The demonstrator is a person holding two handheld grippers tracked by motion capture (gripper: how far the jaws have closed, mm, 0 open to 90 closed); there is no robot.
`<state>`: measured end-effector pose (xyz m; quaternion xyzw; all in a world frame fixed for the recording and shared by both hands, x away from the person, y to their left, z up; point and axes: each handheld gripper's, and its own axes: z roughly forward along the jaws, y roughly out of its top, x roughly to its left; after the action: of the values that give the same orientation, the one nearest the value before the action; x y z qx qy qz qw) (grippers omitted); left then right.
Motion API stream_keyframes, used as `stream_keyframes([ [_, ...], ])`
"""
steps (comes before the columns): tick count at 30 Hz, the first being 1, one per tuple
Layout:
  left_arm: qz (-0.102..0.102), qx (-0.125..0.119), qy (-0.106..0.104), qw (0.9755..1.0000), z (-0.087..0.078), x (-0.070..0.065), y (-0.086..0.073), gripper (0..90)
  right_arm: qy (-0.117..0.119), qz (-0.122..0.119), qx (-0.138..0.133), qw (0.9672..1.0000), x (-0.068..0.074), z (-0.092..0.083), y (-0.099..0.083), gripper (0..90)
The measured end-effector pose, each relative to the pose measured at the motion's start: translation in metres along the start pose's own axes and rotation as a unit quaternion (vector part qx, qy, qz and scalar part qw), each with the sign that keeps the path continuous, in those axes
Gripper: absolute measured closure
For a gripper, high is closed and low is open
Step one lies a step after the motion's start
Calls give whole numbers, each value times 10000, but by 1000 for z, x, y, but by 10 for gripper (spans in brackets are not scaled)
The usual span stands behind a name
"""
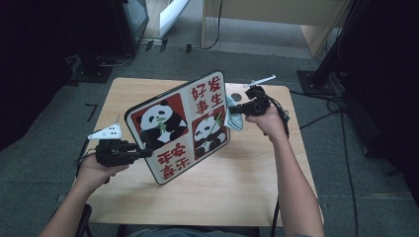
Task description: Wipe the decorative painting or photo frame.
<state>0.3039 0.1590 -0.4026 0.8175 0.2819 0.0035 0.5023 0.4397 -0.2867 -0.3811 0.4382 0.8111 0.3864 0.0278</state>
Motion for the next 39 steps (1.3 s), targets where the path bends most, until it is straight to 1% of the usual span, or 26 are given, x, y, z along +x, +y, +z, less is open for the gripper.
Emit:
stream_keyframes([
  [4,-20,4,-2,10000,0,0,0,709,-1,39,74,10000,-2,4,-6,805],
  [5,-22,8,-1,10000,0,0,0,709,-3,18,47,10000,-3,5,-8,805],
  [7,-23,6,2,10000,1,0,0,709,-3,68,52,10000,-4,7,-12,805],
  [11,-18,11,3,10000,1,0,0,709,-6,59,30,10000,-4,8,-15,805],
  [14,-12,21,7,10000,1,0,0,709,1,103,33,9999,-5,10,-17,805],
  [18,-5,42,8,10000,2,0,0,709,-2,91,-39,10000,-6,11,-22,805],
  [19,-3,42,11,10000,2,0,0,709,-5,127,-41,9999,-5,11,-23,805],
  [20,2,48,13,10000,2,0,0,709,-2,107,-55,9999,-6,12,-24,805],
  [21,0,49,12,10000,3,0,0,709,6,154,-62,9999,-6,12,-25,805],
  [23,8,56,14,10000,3,0,0,710,1,129,-94,9999,-6,13,-27,805],
  [24,11,61,12,10000,3,0,0,710,5,164,-83,9998,-6,13,-28,805],
  [27,15,64,15,10000,3,0,0,709,-7,123,-131,9998,-6,14,-31,805],
  [35,47,89,29,9999,4,-1,-1,706,-31,164,-168,9997,-8,19,-42,804],
  [36,51,92,32,9999,4,-1,-1,706,-53,101,-229,9997,-8,20,-45,804],
  [39,46,87,36,9999,4,-1,-1,704,-69,134,-268,9995,-8,21,-49,804],
])
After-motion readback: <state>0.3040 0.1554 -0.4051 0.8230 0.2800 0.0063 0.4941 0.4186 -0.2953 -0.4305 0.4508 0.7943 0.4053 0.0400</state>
